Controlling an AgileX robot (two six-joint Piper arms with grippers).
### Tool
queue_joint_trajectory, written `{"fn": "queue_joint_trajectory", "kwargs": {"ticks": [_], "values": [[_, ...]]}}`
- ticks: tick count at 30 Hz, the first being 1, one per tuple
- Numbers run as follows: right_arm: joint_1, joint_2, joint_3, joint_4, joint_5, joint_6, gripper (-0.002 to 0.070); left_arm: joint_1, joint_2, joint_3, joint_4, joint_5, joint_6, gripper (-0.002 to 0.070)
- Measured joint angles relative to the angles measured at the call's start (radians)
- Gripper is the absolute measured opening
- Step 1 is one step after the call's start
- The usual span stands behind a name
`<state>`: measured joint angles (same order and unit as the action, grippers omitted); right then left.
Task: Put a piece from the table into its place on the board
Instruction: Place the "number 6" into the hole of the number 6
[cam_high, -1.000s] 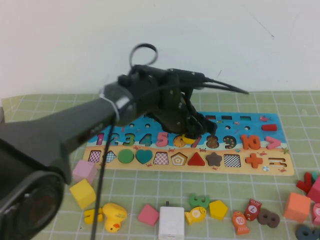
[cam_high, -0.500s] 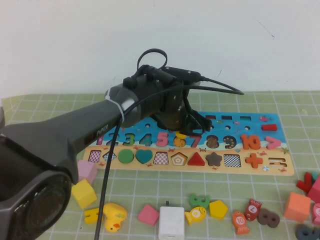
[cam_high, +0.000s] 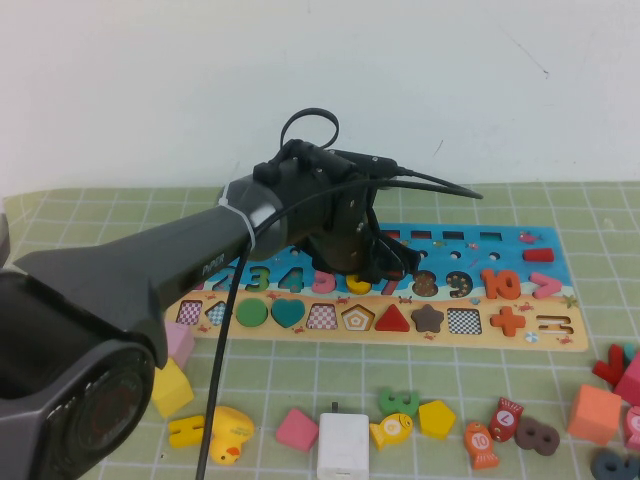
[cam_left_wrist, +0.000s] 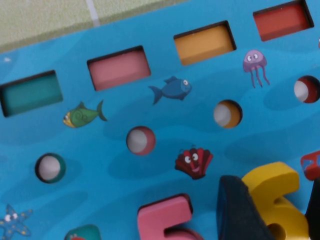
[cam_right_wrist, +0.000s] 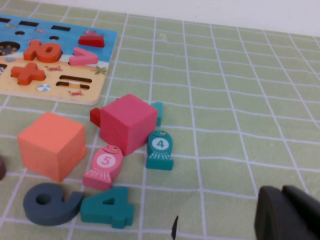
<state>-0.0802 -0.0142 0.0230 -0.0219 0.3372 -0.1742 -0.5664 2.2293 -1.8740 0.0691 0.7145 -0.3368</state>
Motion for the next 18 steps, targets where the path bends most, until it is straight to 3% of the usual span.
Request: {"fn": "queue_joint_trajectory", "kwargs": {"ticks": [18], "values": [[0.0,0.0,0.0,0.0,0.0,0.0,-0.0003,0.0,0.0,-0.002,-0.011,0.026,-0.004,0.0249]]}}
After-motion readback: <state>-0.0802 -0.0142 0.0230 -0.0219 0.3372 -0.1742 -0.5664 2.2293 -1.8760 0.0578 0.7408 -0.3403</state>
